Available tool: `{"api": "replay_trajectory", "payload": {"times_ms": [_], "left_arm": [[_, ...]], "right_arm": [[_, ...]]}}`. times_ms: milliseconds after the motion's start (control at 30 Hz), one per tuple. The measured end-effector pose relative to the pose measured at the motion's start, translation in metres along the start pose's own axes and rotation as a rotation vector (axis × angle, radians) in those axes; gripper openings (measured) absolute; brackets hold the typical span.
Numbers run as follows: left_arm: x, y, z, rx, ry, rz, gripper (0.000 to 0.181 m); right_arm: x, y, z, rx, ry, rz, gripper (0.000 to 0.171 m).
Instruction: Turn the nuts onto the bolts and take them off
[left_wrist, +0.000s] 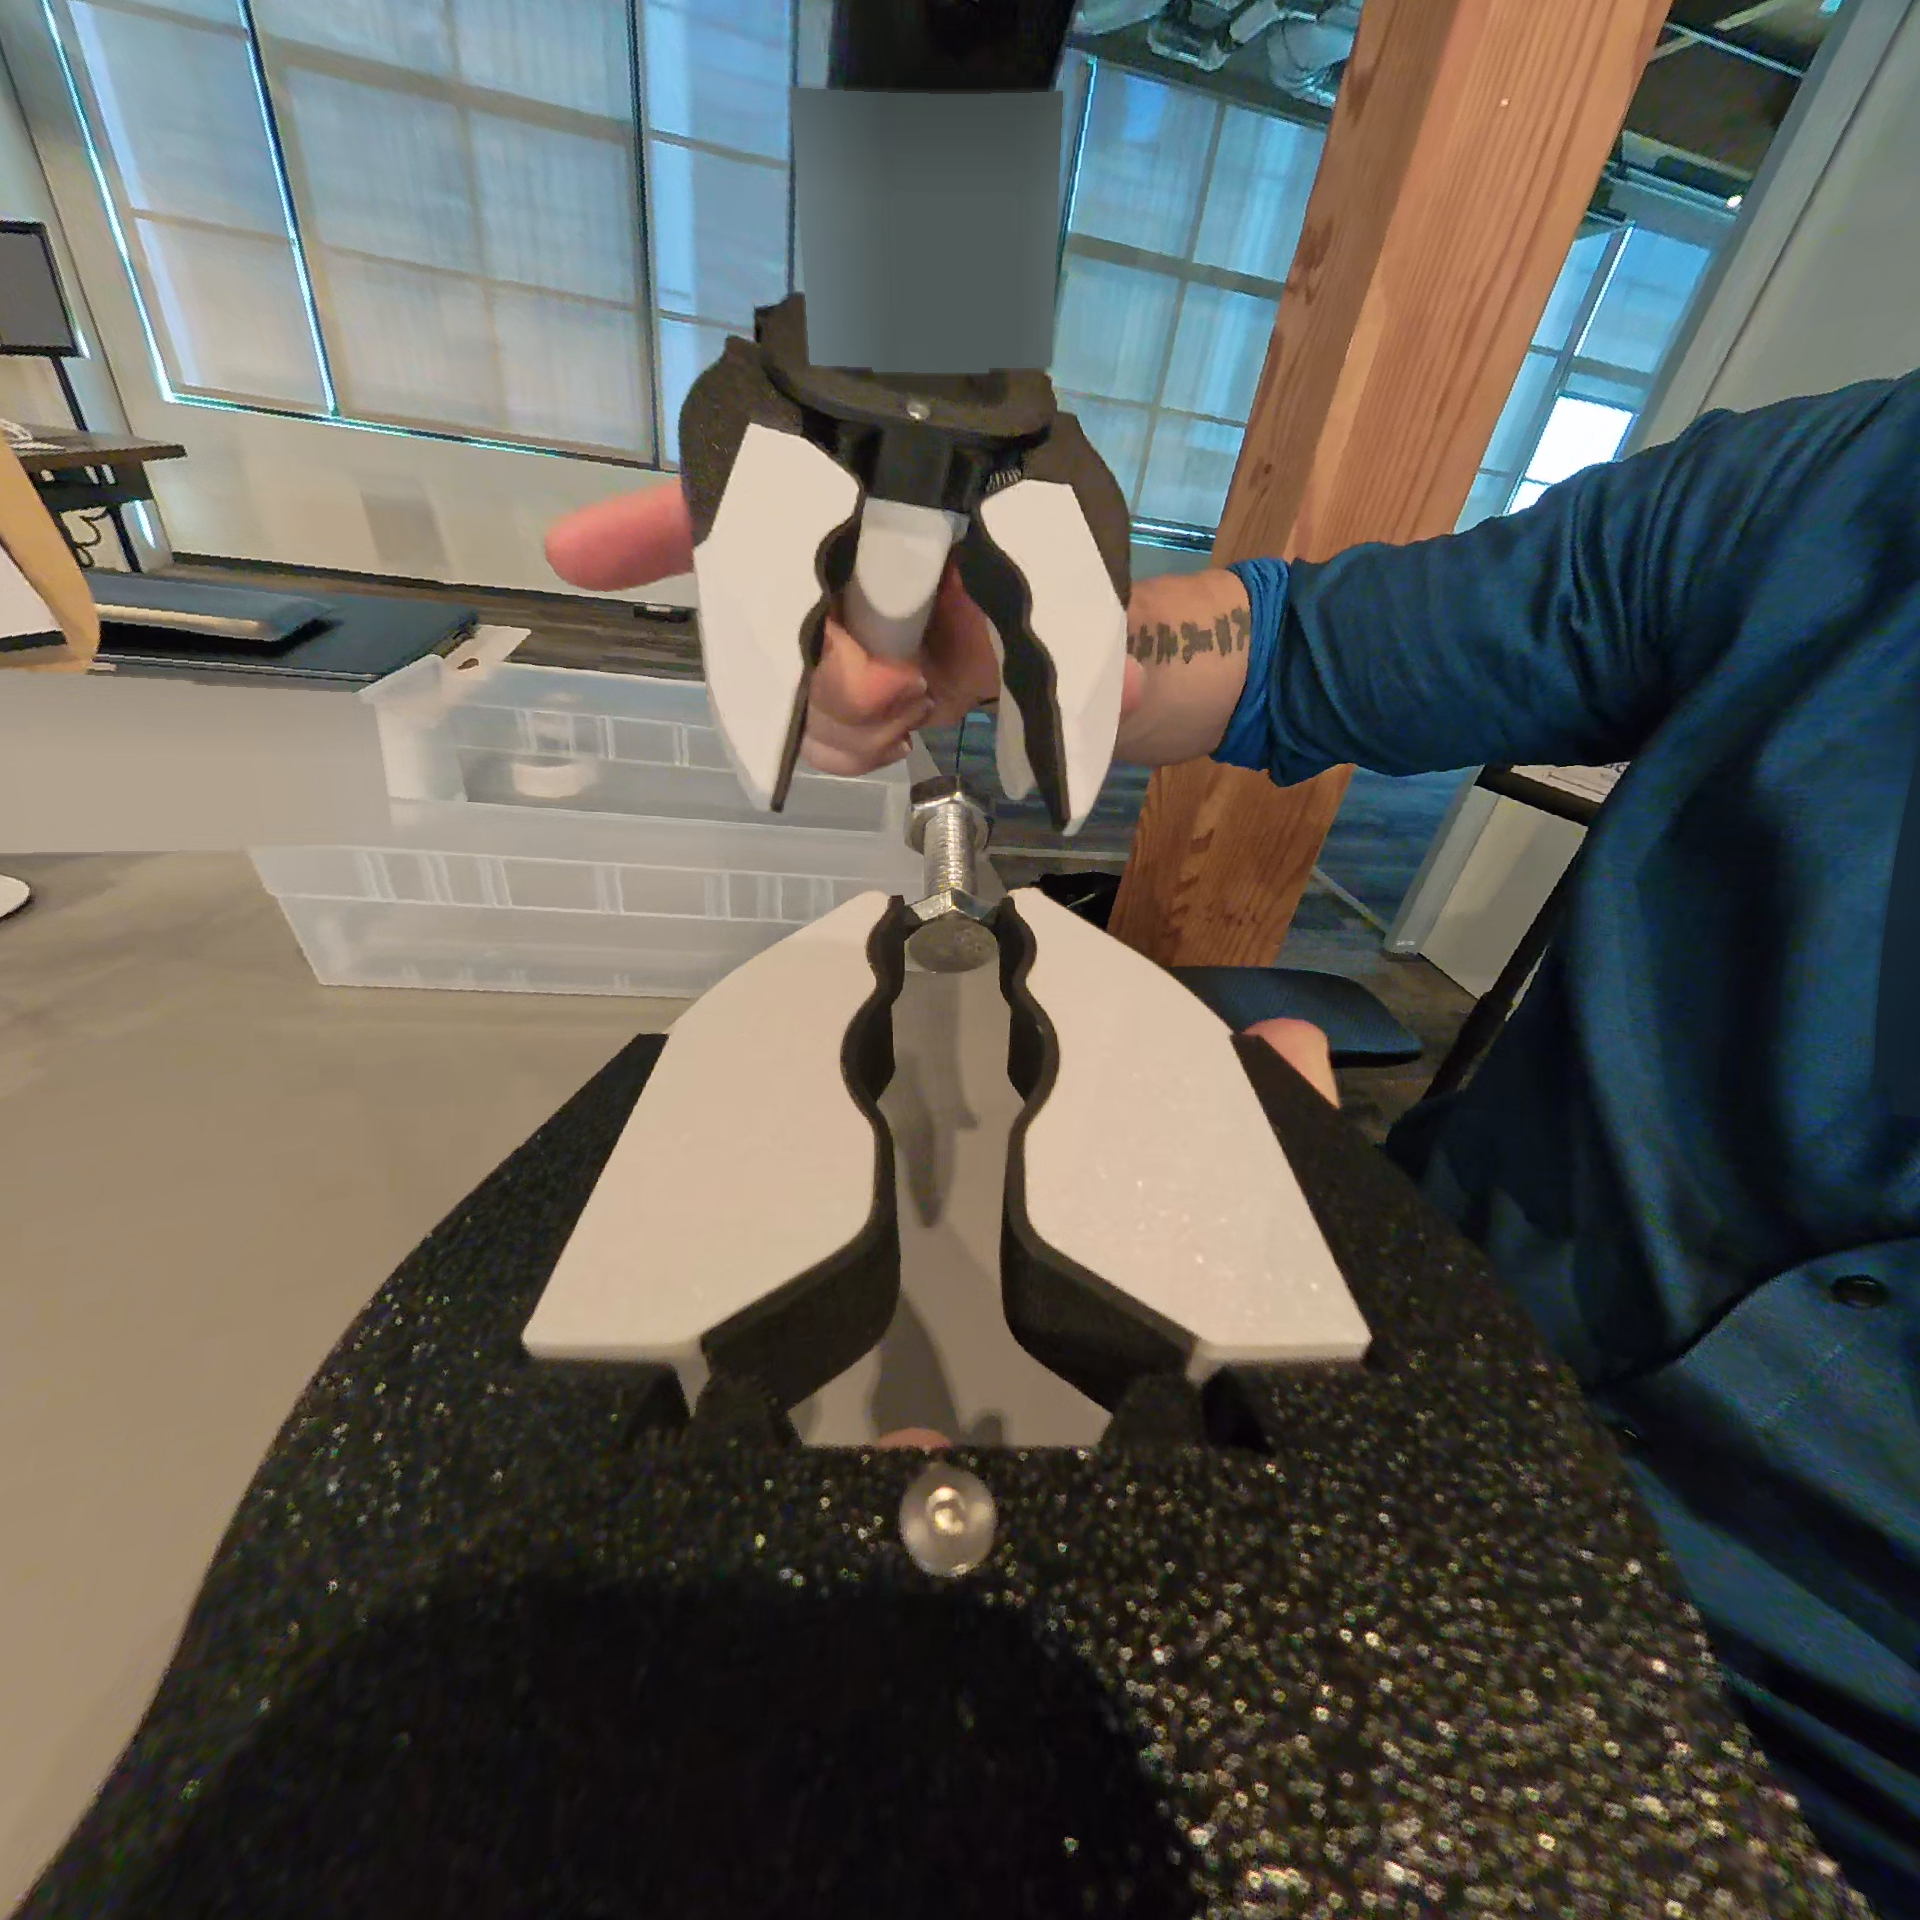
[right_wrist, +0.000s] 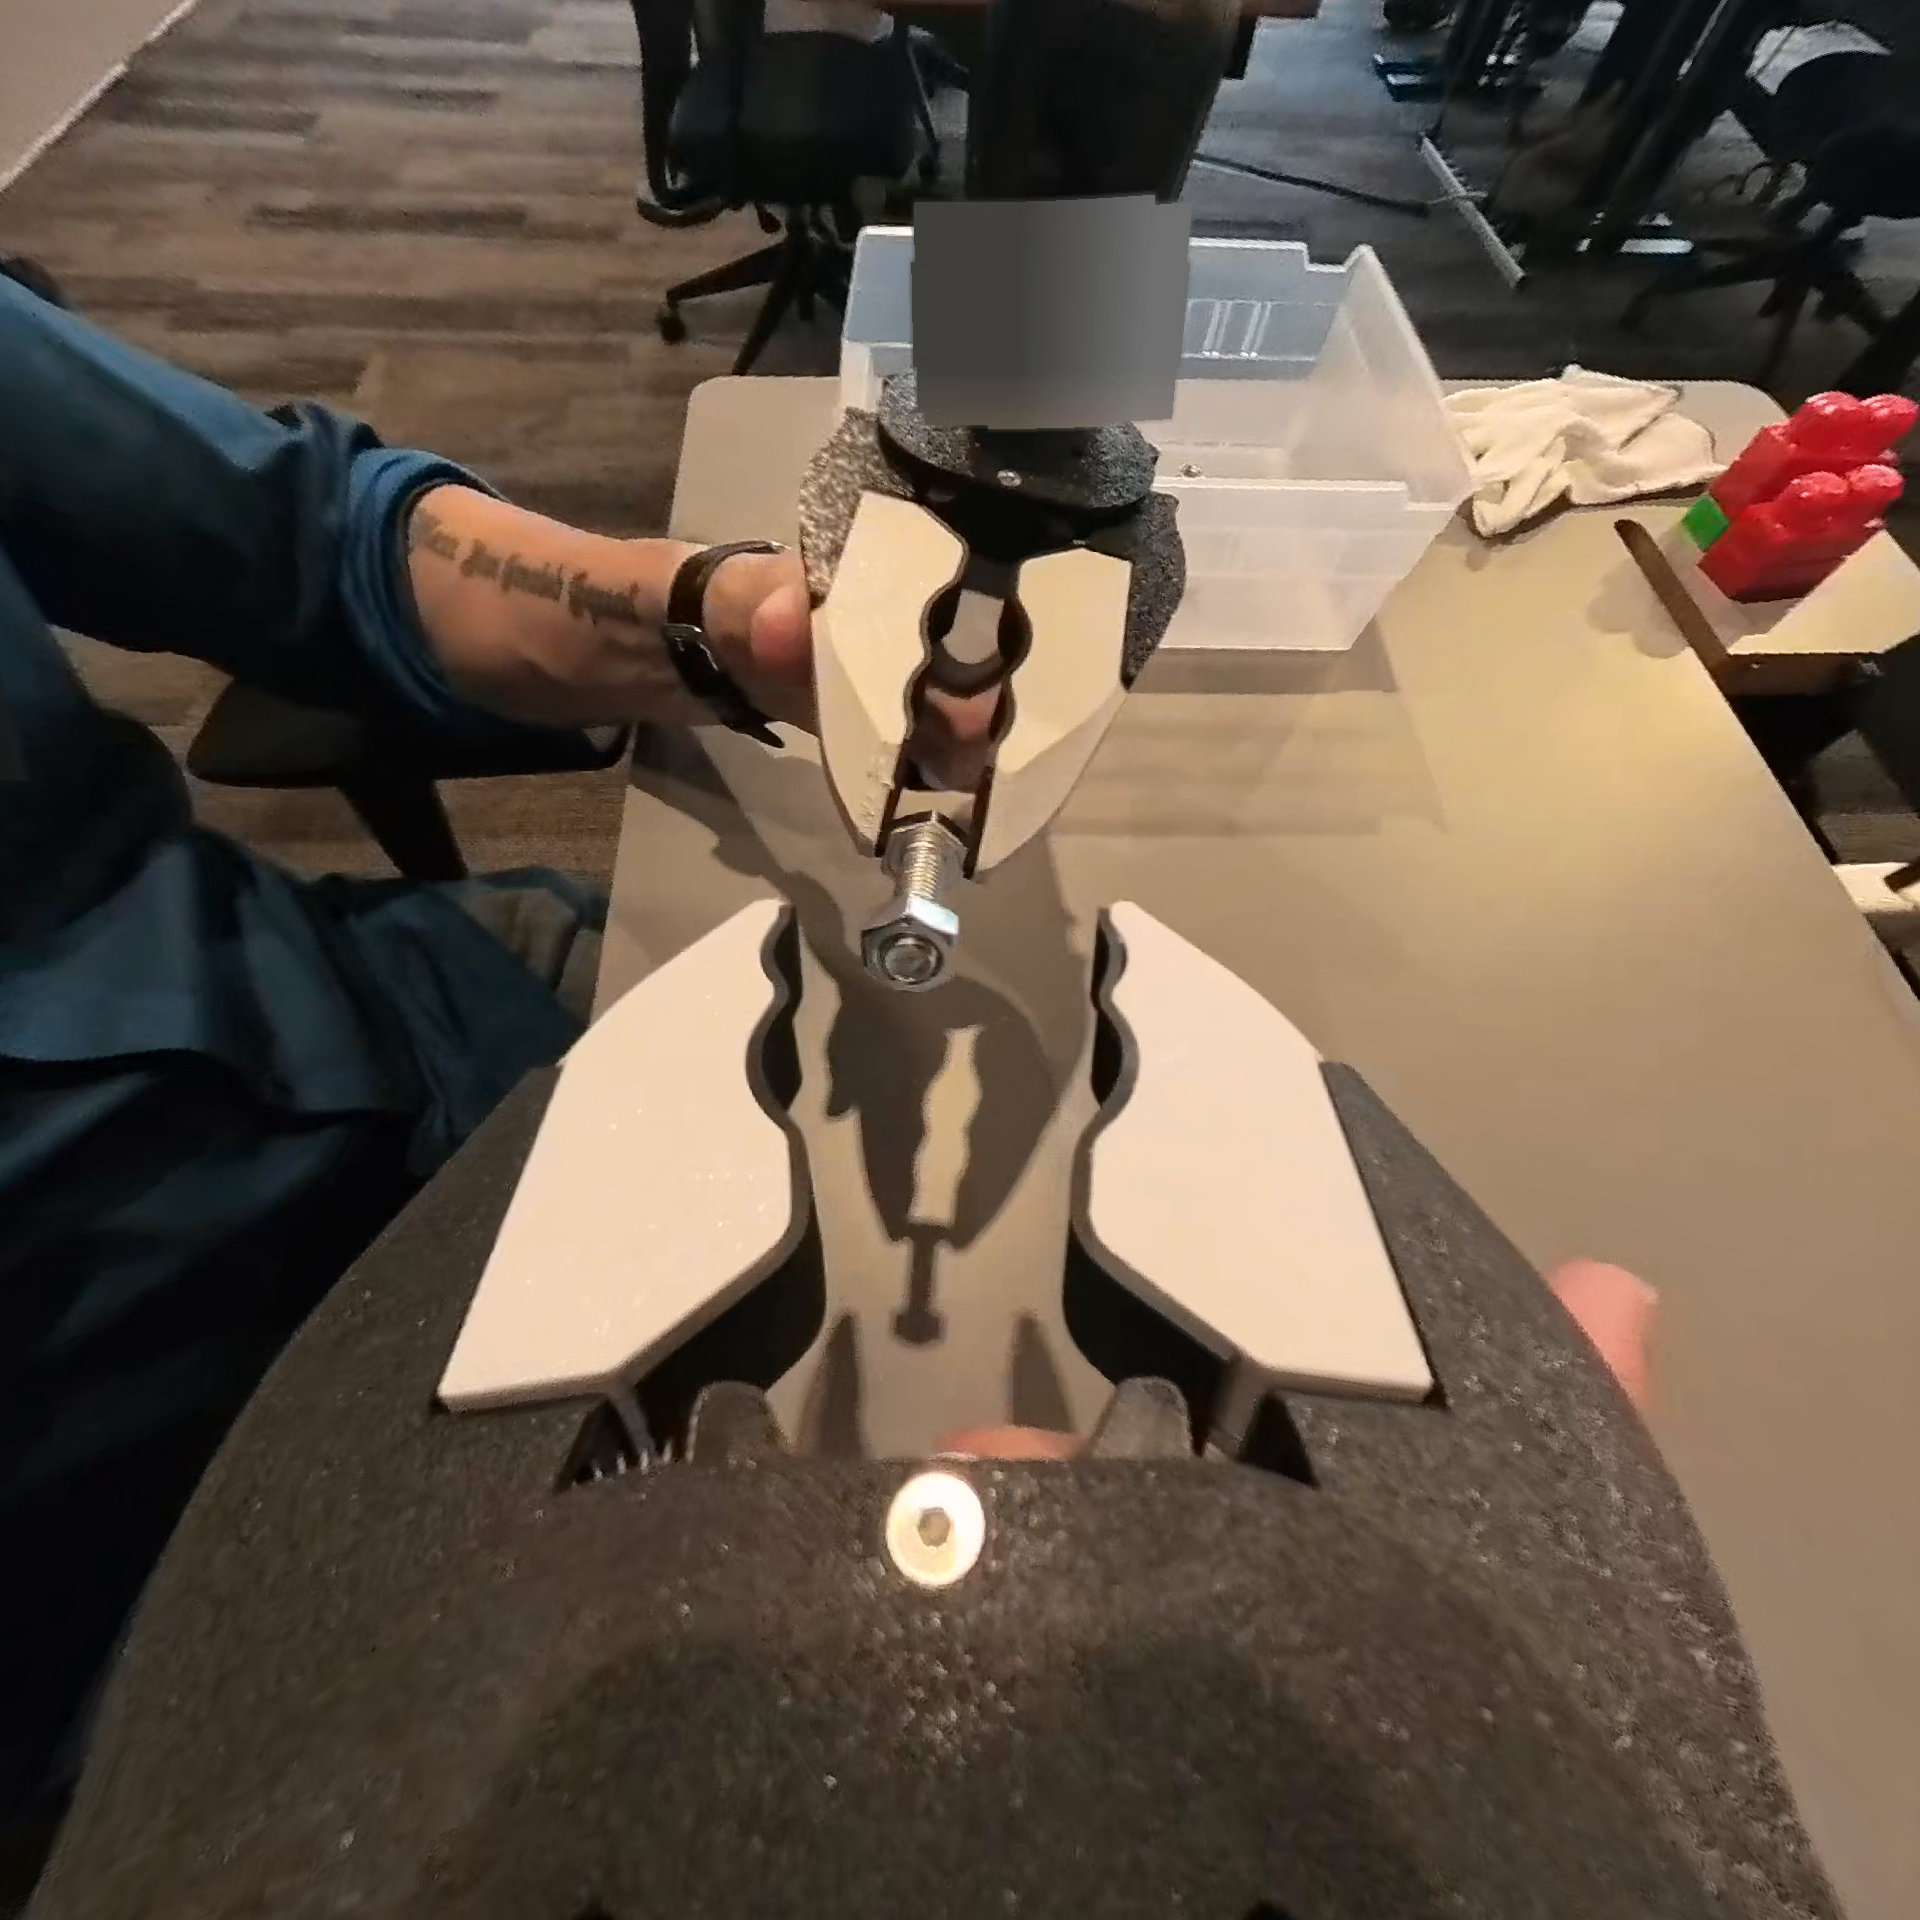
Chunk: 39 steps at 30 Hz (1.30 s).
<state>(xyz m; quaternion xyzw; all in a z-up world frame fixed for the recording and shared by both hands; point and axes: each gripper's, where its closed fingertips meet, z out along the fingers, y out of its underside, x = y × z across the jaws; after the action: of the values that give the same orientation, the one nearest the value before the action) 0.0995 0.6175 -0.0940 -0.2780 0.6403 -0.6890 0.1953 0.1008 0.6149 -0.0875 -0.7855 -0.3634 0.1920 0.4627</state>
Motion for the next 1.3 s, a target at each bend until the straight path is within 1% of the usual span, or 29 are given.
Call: {"api": "replay_trajectory", "payload": {"times_ms": [67,100,133,167,200,233,300,333,400,467,533,600,633,667,733,767,833,1033,1200,1300], "left_arm": [[0.002,-0.001,0.000,0.005,0.007,0.001,0.016],[0.002,0.000,0.001,-0.001,0.004,0.006,0.016],[0.002,0.001,0.001,-0.013,0.003,0.013,0.016],[0.004,0.002,0.003,-0.020,0.016,0.017,0.016],[0.004,0.003,0.004,-0.022,0.016,0.019,0.016],[0.003,0.004,0.005,-0.030,0.008,0.020,0.016],[0.003,0.005,0.006,-0.033,0.006,0.018,0.016],[0.002,0.004,0.005,-0.026,0.006,0.014,0.016],[0.001,0.004,0.003,-0.020,0.002,0.008,0.016],[-0.001,0.002,0.001,-0.011,-0.006,0.006,0.016],[-0.002,0.001,0.000,-0.006,-0.008,0.003,0.016],[-0.002,0.002,0.000,-0.008,-0.005,0.003,0.016],[-0.001,0.002,0.002,-0.011,-0.003,0.005,0.016],[-0.001,0.003,0.003,-0.019,-0.008,0.010,0.016],[0.001,0.005,0.005,-0.037,-0.005,0.019,0.016],[0.001,0.005,0.006,-0.038,-0.007,0.020,0.016],[0.001,0.006,0.007,-0.046,-0.013,0.021,0.016],[-0.004,0.006,0.003,-0.028,-0.017,0.005,0.016],[-0.006,0.003,0.000,-0.006,-0.030,-0.003,0.016],[-0.006,0.001,-0.002,0.002,-0.034,-0.002,0.016]], "right_arm": [[0.007,0.001,0.001,0.001,0.035,0.007,0.052],[0.013,-0.001,-0.001,0.017,0.066,0.029,0.056],[0.022,-0.005,-0.005,0.046,0.106,0.067,0.050],[0.030,-0.010,-0.011,0.092,0.128,0.099,0.028],[0.036,-0.016,-0.018,0.153,0.132,0.141,0.020],[0.041,-0.021,-0.024,0.203,0.123,0.191,0.021],[0.039,-0.021,-0.029,0.225,0.068,0.235,0.024],[0.036,-0.018,-0.029,0.211,0.054,0.227,0.027],[0.021,-0.012,-0.023,0.165,-0.003,0.193,0.039],[0.004,-0.004,-0.013,0.110,-0.072,0.148,0.041],[-0.007,0.002,-0.005,0.054,-0.103,0.099,0.043],[-0.008,0.005,0.001,0.022,-0.078,0.076,0.043],[0.001,0.006,0.005,0.022,-0.034,0.081,0.040],[0.008,0.002,0.004,0.043,0.006,0.103,0.043],[0.027,-0.008,-0.009,0.132,0.086,0.162,0.020],[0.034,-0.013,-0.017,0.181,0.107,0.190,0.019],[0.036,-0.015,-0.022,0.202,0.081,0.218,0.023],[0.008,0.000,-0.005,0.089,0.008,0.131,0.035],[0.002,0.003,0.003,0.076,-0.022,0.102,0.037],[0.001,0.001,0.004,0.070,-0.005,0.073,0.038]]}}
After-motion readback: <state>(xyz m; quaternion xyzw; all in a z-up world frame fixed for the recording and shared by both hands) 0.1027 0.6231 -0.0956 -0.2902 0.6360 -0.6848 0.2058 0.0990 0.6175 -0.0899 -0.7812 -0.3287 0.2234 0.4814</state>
